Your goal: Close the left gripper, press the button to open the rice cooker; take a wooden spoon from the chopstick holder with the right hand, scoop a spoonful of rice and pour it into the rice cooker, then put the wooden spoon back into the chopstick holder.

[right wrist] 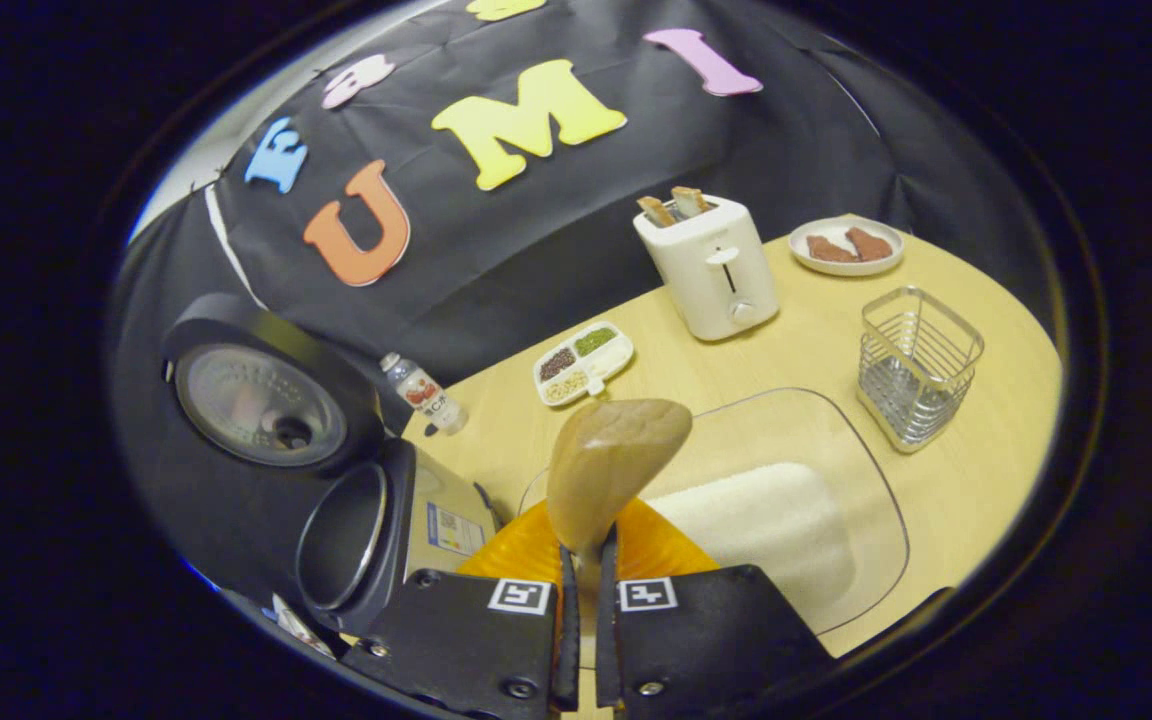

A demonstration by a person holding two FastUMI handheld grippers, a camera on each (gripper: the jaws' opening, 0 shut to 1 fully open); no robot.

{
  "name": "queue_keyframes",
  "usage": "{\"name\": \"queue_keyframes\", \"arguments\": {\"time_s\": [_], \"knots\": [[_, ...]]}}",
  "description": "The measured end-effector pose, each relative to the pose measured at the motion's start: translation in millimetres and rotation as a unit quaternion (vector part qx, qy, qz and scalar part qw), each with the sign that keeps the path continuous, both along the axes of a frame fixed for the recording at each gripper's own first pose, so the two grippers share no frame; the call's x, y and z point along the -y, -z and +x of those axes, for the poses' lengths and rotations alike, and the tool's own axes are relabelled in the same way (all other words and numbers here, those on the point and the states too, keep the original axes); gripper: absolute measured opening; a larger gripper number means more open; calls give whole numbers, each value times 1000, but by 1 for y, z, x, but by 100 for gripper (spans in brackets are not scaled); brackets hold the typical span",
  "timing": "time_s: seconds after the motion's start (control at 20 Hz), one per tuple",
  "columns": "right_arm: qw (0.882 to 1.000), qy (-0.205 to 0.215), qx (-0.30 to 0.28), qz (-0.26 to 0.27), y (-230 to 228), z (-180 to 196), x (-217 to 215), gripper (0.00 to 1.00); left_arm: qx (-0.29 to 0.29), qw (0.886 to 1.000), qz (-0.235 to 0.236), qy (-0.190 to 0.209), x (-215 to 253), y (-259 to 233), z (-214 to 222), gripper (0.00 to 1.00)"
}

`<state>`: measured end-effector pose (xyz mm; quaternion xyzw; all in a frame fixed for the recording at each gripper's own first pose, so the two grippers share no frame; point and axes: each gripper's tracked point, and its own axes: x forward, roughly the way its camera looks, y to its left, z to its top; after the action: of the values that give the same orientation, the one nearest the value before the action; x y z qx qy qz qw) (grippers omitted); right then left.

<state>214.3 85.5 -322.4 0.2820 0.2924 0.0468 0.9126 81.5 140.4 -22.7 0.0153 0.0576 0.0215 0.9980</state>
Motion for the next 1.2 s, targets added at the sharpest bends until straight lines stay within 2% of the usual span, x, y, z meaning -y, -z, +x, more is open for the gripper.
{"name": "queue_keyframes", "arguments": {"time_s": [0.3,0.5,0.8,1.0,1.2], "knots": [[993,37,-9,115,4,-7,33,12,-5,1000,-5,-1,18,-3,-3,95],[989,42,11,139,-19,-16,57,12,0,1000,-5,1,35,-8,-2,95],[977,81,36,192,-76,-20,105,11,2,1000,-10,-7,51,-6,-11,95],[978,59,62,190,-126,-17,97,11,1,1000,-11,-19,50,1,-17,96],[976,11,80,203,-170,-8,49,11,-2,1000,-6,-29,43,6,-25,96]]}}
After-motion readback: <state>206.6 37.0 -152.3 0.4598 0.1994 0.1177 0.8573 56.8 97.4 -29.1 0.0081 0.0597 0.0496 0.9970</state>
